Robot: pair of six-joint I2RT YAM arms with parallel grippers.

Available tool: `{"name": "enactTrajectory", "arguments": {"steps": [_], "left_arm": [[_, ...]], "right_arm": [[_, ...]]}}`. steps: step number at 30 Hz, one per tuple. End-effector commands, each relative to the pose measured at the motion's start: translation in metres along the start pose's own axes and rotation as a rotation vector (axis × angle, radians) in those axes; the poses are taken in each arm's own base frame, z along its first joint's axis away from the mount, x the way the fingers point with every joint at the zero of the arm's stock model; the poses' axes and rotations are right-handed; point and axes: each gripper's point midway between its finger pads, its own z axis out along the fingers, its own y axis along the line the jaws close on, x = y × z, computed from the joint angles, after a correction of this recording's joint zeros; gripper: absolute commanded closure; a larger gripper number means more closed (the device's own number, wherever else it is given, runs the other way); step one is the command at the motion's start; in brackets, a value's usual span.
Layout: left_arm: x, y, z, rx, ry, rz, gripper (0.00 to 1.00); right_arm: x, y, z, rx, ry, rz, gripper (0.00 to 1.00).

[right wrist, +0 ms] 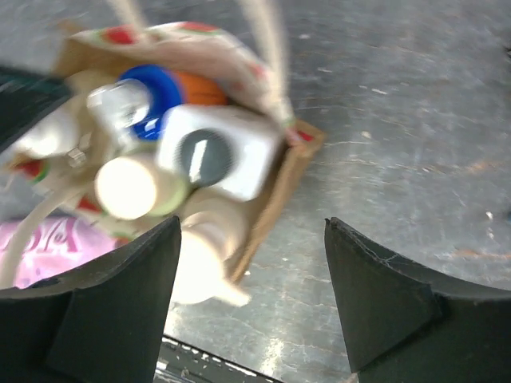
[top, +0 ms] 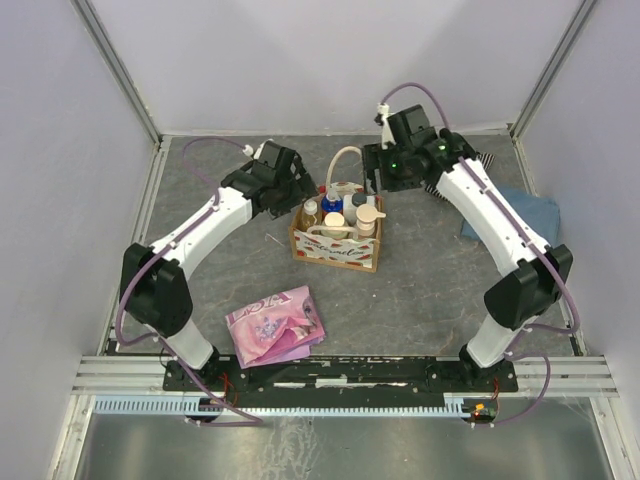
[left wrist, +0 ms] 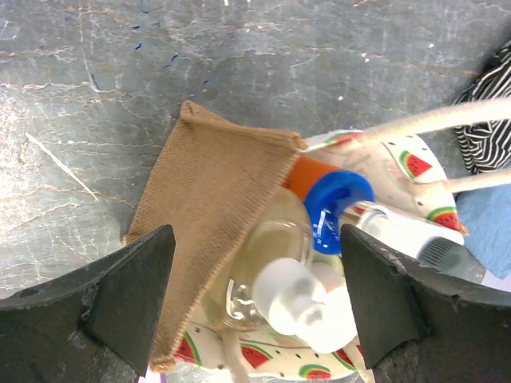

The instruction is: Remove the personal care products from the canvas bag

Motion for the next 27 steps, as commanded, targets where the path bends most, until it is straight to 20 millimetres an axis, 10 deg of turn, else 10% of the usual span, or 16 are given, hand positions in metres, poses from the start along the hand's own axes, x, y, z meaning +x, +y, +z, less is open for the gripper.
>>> {"name": "enactTrajectory", "arguments": {"steps": [1,8,13,27], "left_arm": [[-0.023,-0.020,-0.028,-0.001,-0.097,0.065,0.10],[-0.050,-0.005,-0.072,-0.091,-0.213,0.077,0.10],[-0.033,0.013,-0.095,-0.092,-0.167,0.106,0.09],[0.155,0.071,-0.119,-0.055,0.288,0.115,0.19]], "right_arm": [[0.004,0.049,-0.019,-0.102,-0.024,-0.126,0.20],[0.025,0.058,-0.004,-0.084,0.056,-0.158,0.20],[0.040,0.048,0.008,-0.031,0.093,-0.170,0.20],[0.065,0.035,0.025,0.007,0.154,-0.196,0.16]]}}
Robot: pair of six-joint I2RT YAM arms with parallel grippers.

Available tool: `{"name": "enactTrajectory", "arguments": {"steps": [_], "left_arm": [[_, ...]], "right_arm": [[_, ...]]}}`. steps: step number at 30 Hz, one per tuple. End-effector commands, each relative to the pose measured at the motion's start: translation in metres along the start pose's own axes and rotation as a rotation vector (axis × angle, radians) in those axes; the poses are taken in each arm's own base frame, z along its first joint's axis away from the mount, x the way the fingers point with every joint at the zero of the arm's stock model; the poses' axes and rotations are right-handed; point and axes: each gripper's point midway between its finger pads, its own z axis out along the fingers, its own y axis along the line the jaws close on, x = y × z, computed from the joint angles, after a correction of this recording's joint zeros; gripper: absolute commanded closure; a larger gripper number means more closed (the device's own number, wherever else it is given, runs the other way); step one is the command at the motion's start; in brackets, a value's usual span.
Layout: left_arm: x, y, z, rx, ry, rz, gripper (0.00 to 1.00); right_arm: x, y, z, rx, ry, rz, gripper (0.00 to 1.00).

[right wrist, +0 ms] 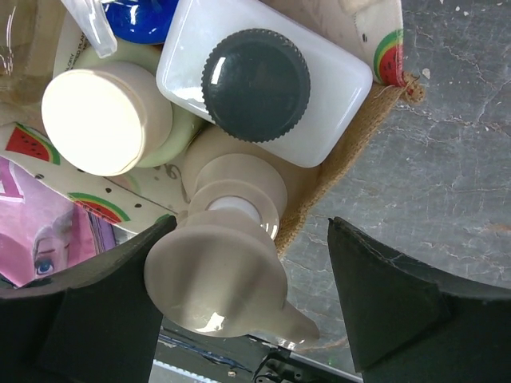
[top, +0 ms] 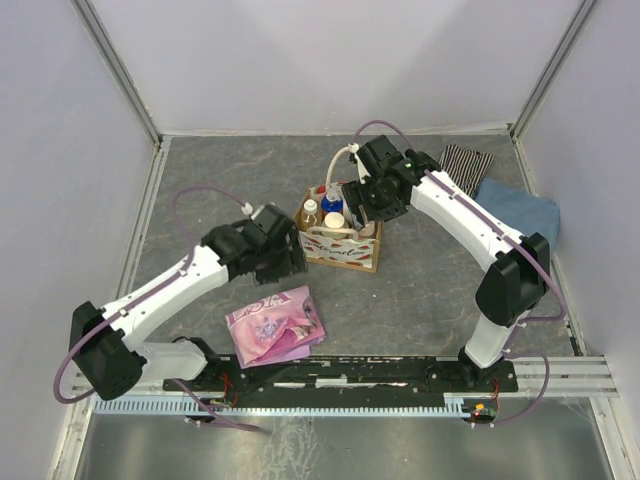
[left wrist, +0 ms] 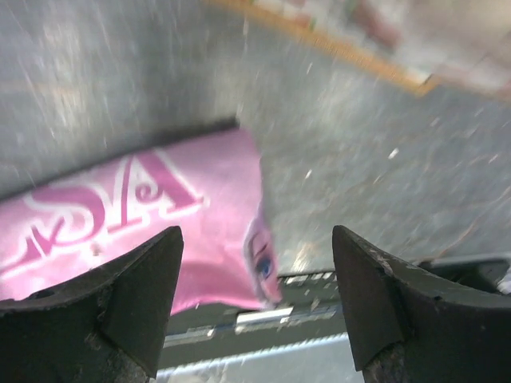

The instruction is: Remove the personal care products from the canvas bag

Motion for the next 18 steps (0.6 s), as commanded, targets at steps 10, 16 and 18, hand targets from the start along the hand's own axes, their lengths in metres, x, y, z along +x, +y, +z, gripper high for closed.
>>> {"name": "enactTrajectory", "arguments": {"steps": [10,16,18], "left_arm": [[0.128,0.061,0.027,-0.098,0.282,-0.042,0.15],[0.144,0.075,0.037,-0.143,0.332,-0.025,0.14],[0.149,0.085,0.042,-0.181,0.346,-0.006,0.13]], "right_arm": [[-0.014,-0.002,-0.005,0.016,-0.052,-0.028,0.15],[-0.019,-0.002,-0.011,0.017,-0.075,-0.025,0.15],[-0.021,-0.002,-0.013,0.019,-0.084,-0.025,0.15]]}}
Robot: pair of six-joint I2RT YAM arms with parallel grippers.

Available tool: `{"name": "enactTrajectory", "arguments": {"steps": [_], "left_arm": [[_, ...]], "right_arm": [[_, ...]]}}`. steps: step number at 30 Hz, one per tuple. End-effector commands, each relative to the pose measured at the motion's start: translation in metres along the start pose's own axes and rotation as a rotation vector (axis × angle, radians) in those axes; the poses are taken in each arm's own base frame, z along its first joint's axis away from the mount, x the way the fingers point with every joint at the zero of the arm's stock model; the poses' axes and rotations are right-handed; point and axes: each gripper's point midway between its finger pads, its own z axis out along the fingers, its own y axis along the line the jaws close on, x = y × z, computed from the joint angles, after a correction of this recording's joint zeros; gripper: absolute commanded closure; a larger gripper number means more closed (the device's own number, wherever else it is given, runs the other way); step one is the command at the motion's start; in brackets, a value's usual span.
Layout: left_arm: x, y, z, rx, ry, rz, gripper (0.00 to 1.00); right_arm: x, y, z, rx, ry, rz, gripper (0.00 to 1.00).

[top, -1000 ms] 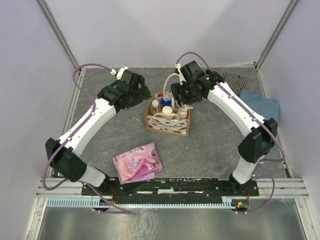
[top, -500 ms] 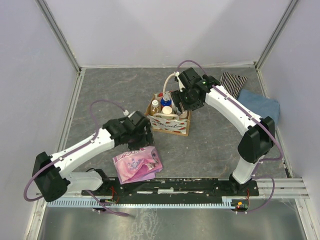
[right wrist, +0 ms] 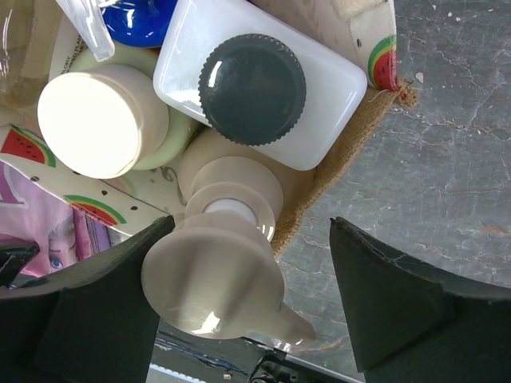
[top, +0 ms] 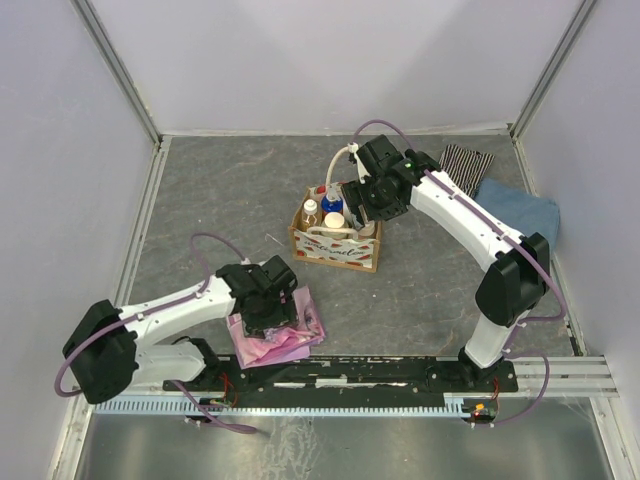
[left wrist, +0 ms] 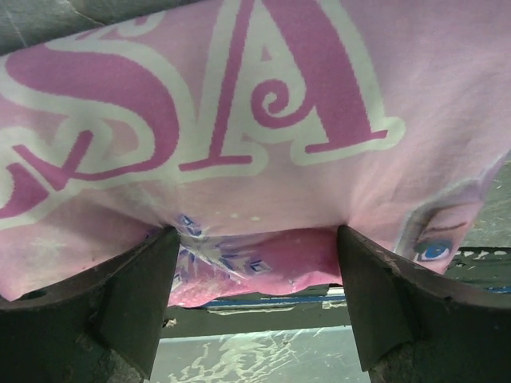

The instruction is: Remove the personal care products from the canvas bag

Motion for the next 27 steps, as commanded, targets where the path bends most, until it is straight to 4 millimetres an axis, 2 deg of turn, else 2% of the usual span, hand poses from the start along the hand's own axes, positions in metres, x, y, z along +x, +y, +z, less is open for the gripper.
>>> {"name": "enactTrajectory", "arguments": {"steps": [1,5,8,12,16,24,27], "left_arm": [[0.007,0.003,0.015,-0.031,0.031,-0.013,0.12],[0.015,0.024,0.036,-0.130,0.077,-0.060,0.04],[0.001,0.029,0.040,-0.139,0.065,-0.145,0.04],[-0.043,0.040,0.033,-0.121,-0.003,-0.267,0.04],[-0.086,0.064,0.029,-0.146,-0.048,-0.361,0.04],[-0.157,0.127,0.044,-0.241,-0.058,-0.597,0.02],[-0.180,0.148,0.049,-0.290,-0.050,-0.633,0.01]], "right_arm": [[-0.021,-0.001,-0.014,0.011,-0.080,-0.010,0.15],[-0.024,0.000,-0.018,0.011,-0.094,-0.006,0.14],[-0.025,-0.002,-0.022,0.014,-0.101,-0.010,0.14],[-0.025,-0.005,-0.026,0.024,-0.107,-0.019,0.14],[-0.027,-0.008,-0.030,0.025,-0.119,-0.016,0.14],[-0.028,-0.010,-0.035,0.007,-0.127,-0.010,0.13],[-0.027,-0.008,-0.035,-0.007,-0.120,-0.012,0.13]]}}
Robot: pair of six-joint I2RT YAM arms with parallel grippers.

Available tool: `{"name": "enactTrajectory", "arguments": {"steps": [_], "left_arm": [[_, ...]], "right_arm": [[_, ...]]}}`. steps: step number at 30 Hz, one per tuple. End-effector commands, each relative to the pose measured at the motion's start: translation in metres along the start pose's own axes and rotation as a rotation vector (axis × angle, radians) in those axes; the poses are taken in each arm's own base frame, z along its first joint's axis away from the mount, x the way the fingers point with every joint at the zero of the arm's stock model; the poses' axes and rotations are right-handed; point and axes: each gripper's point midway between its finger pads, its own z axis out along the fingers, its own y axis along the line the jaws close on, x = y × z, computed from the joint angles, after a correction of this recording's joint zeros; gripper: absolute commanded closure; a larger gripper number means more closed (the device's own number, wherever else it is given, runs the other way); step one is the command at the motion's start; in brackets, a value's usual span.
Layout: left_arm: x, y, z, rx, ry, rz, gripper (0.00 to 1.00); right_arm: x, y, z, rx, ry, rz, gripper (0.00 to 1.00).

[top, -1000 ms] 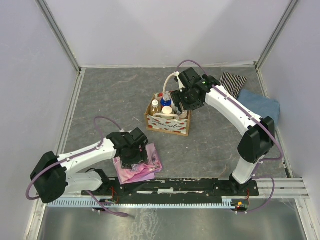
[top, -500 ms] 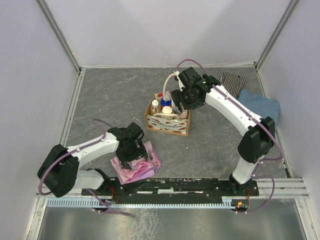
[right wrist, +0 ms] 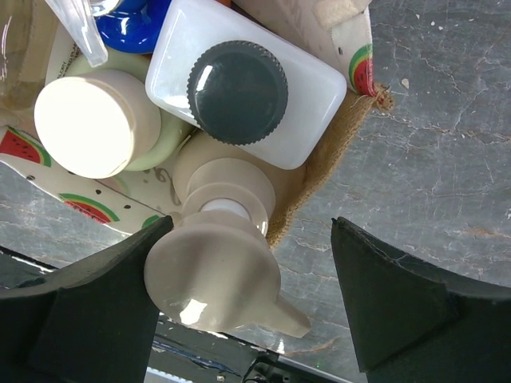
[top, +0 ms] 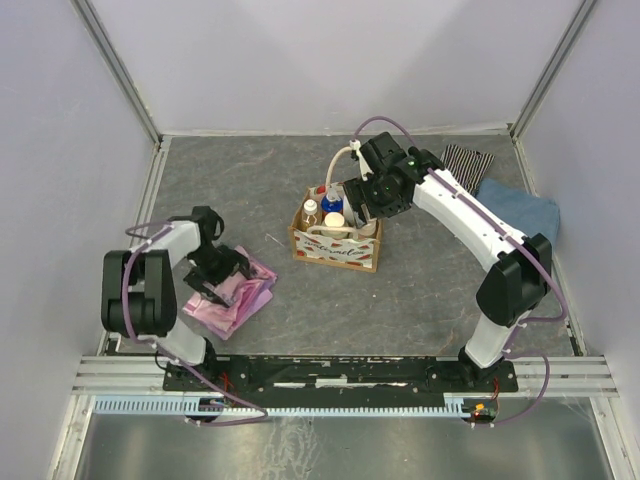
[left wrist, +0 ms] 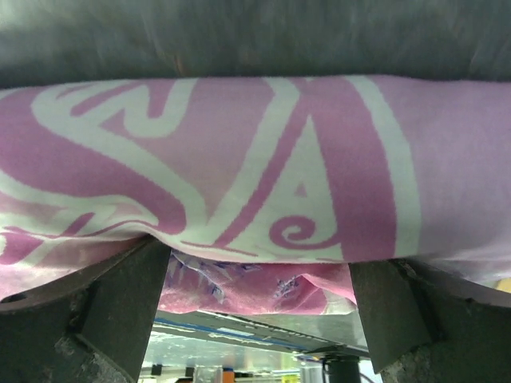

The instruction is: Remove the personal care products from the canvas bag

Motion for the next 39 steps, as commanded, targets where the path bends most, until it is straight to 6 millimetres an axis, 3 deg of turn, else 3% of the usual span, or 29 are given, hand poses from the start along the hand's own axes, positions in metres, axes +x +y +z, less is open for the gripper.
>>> {"name": "enactTrajectory", "arguments": {"steps": [1,6,10,15,19,23,26,29,31,34,39], "left_arm": [[-0.088,0.007,0.023,-0.110,-0.209,0.015,0.00],[-0.152,0.023,0.009,-0.207,-0.272,-0.088,0.01],[-0.193,0.048,-0.008,-0.245,-0.327,-0.192,0.00],[-0.227,0.071,-0.026,-0.290,-0.377,-0.266,0.00],[-0.239,0.067,-0.045,-0.269,-0.414,-0.272,0.00],[-0.240,0.046,-0.077,-0.123,-0.469,-0.248,0.04],[-0.235,0.027,-0.116,-0.024,-0.533,-0.195,0.05],[-0.226,0.007,-0.154,0.090,-0.580,-0.138,0.05],[-0.215,-0.007,-0.169,0.167,-0.573,-0.095,0.06],[-0.188,-0.039,-0.179,0.288,-0.526,0.009,0.08],[-0.136,-0.080,-0.178,0.344,-0.450,0.178,0.09]], "right_arm": [[-0.022,0.000,-0.031,-0.026,-0.103,-0.004,0.13],[-0.022,0.002,-0.035,-0.038,-0.107,-0.005,0.13],[-0.021,0.003,-0.038,-0.047,-0.106,-0.010,0.13],[-0.021,0.008,-0.033,-0.070,-0.105,-0.008,0.13],[-0.022,0.012,-0.030,-0.093,-0.101,-0.016,0.13],[-0.023,0.016,-0.028,-0.093,-0.095,-0.052,0.13],[-0.026,0.011,-0.029,-0.046,-0.105,-0.069,0.13],[-0.034,0.012,-0.038,-0.045,-0.151,-0.077,0.13],[-0.036,0.014,-0.038,-0.052,-0.153,-0.084,0.13],[-0.035,0.020,-0.026,-0.079,-0.108,-0.100,0.13],[-0.026,0.032,-0.008,-0.124,-0.048,-0.134,0.14]]}}
